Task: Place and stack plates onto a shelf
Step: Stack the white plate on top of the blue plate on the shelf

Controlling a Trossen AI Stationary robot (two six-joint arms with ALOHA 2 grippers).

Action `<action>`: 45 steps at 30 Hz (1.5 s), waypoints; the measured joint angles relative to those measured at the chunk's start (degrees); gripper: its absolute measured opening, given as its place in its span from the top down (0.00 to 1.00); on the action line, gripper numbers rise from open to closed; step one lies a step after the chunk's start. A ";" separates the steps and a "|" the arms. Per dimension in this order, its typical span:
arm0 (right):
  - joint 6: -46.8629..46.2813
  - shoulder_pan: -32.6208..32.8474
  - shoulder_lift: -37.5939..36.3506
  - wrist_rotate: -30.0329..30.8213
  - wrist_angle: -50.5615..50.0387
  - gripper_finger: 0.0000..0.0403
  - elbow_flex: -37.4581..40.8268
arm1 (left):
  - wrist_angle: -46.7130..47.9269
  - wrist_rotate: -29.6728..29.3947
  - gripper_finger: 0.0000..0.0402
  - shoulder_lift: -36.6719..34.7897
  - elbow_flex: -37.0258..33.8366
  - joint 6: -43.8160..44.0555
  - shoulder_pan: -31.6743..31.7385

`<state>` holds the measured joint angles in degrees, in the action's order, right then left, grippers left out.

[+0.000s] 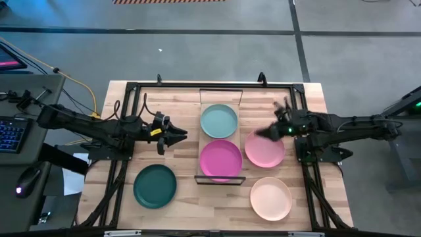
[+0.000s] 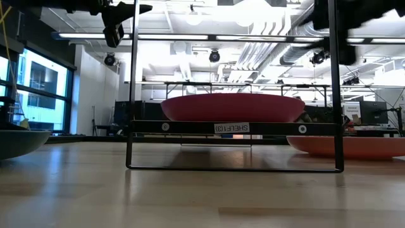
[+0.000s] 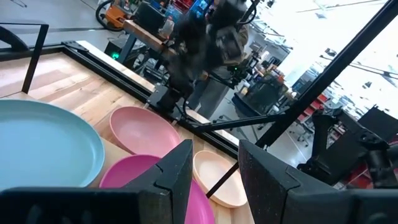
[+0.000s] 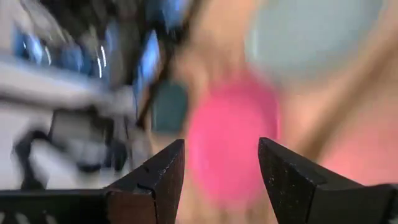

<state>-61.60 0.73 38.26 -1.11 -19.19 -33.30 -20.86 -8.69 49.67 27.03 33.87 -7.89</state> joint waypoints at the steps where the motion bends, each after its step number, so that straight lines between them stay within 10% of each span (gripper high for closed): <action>1: -2.83 1.31 0.03 -4.07 -3.34 0.54 0.00 | 0.01 0.02 0.70 0.00 0.00 0.00 -0.01; 17: -20.44 30.61 14.47 -6.95 -16.65 0.54 0.02 | 0.09 -0.16 0.70 0.00 0.01 0.00 -0.01; 39: -17.90 38.46 38.89 -7.51 -16.78 0.54 0.02 | 2.24 -0.94 0.70 0.02 0.01 0.00 0.01; 45: -17.90 38.38 42.15 -8.38 -17.39 0.73 -0.28 | 2.67 -0.96 0.70 0.02 0.01 0.00 -0.01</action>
<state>-79.50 39.11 80.41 -9.49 -36.58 -33.58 -18.20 -9.65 49.69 27.05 33.87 -7.90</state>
